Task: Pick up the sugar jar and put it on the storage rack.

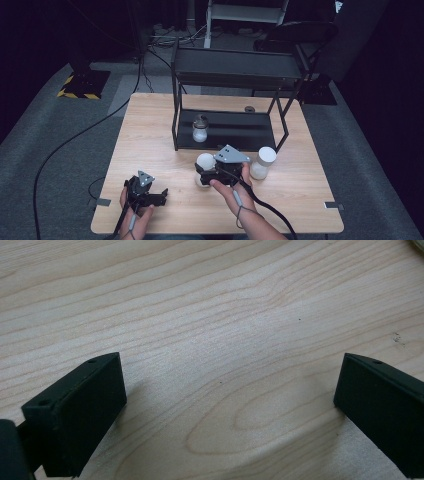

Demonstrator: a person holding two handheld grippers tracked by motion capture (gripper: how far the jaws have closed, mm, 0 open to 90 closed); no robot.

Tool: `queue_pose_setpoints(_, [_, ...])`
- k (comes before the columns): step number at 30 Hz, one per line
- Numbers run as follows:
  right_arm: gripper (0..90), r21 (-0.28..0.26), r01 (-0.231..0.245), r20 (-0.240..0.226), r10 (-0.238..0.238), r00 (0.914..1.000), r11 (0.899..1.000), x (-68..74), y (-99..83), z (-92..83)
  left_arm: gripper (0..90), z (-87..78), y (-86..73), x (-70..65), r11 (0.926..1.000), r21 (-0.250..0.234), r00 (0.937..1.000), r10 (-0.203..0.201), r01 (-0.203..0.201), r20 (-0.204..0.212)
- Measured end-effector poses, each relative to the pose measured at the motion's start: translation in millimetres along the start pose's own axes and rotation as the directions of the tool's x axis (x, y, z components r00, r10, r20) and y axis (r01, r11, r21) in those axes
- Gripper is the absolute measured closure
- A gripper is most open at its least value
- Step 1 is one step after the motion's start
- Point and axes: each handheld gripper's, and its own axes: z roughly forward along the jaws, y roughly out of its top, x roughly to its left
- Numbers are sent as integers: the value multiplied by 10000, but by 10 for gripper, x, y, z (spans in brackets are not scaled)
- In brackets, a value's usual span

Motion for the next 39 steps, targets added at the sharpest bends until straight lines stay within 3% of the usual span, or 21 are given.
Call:
queue_pose_setpoints(17, [73, 454, -342, -20, 343, 9994, 9984, -5, -101, 171, 3, -2, 0, 1, 10000, 11, 10000, 5, -5, 8])
queue_pose_setpoints(24, [109, 771, -248, 1, 249, 9997, 9967, 1, -118, 235, 3, -2, -1, 1, 10000, 8, 10000, -2, 2, 9])
queue_pose_setpoints(39, [290, 1422, -203, -201, 234, 9995, 9896, 10, -103, 363, 3, -2, -1, 4, 10000, 8, 10000, 12, -12, 21])
